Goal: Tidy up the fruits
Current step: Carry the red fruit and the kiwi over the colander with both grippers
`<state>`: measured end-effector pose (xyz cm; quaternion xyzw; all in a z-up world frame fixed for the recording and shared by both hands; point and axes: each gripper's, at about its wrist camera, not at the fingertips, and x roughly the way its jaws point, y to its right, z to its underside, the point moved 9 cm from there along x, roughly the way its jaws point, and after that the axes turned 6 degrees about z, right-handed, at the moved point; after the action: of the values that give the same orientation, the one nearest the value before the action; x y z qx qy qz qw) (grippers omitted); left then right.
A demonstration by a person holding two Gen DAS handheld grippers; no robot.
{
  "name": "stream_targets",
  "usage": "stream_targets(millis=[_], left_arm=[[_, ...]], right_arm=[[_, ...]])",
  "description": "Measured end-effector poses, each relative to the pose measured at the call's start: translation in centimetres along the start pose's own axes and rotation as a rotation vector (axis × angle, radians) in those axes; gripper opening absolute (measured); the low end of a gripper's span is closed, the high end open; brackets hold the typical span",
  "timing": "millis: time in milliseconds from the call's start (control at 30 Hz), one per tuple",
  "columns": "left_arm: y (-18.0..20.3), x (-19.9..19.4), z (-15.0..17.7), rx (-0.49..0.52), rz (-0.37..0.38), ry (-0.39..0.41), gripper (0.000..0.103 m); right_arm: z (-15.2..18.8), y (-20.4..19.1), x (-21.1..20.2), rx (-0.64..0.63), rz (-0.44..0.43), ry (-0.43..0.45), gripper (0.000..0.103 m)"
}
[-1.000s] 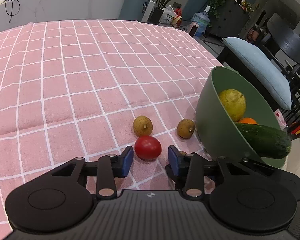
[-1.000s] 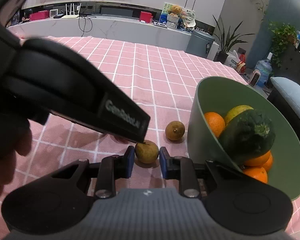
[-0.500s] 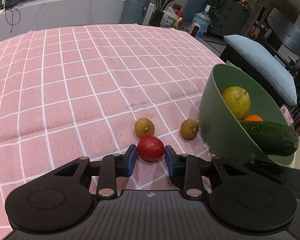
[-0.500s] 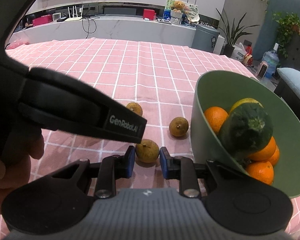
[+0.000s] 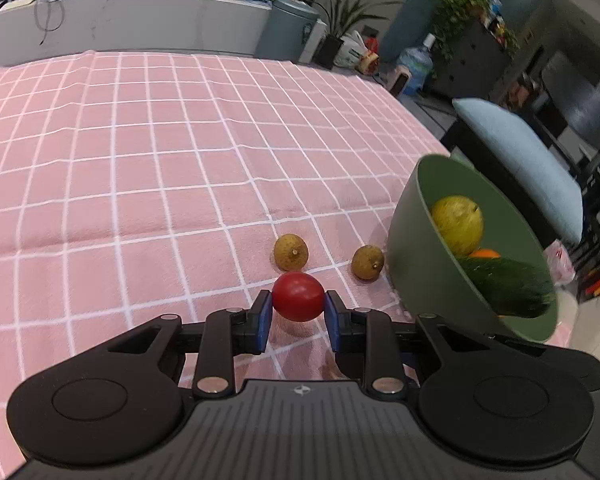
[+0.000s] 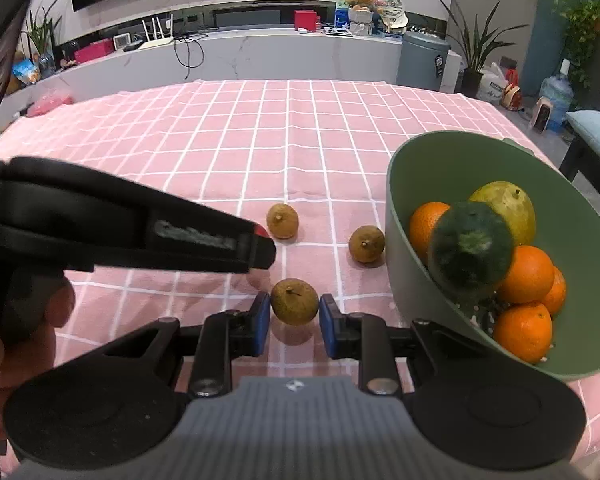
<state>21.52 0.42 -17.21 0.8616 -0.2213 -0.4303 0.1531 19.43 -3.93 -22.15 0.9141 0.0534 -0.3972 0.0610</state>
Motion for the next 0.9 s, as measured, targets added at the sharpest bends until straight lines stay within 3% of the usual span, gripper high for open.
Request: stream_targets(millis=[333, 633, 900], left_arm=[[1.1, -4.1, -0.7, -0.064, 0.018, 0.072, 0.031], [4.7, -5.8, -2.5, -0.038, 0.011, 0.141, 0.031], [9.0, -5.6, -4.1, 0.005, 0.073, 0.146, 0.031]], right_arm=[[-0.9, -0.6, -5.2, -0.035, -0.122, 0.051, 0.022], [-3.0, 1.7, -9.9, -0.074, -0.12, 0.141, 0.022], [-4.0, 5.5, -13.1, -0.033, -0.123, 0.186, 0.022]])
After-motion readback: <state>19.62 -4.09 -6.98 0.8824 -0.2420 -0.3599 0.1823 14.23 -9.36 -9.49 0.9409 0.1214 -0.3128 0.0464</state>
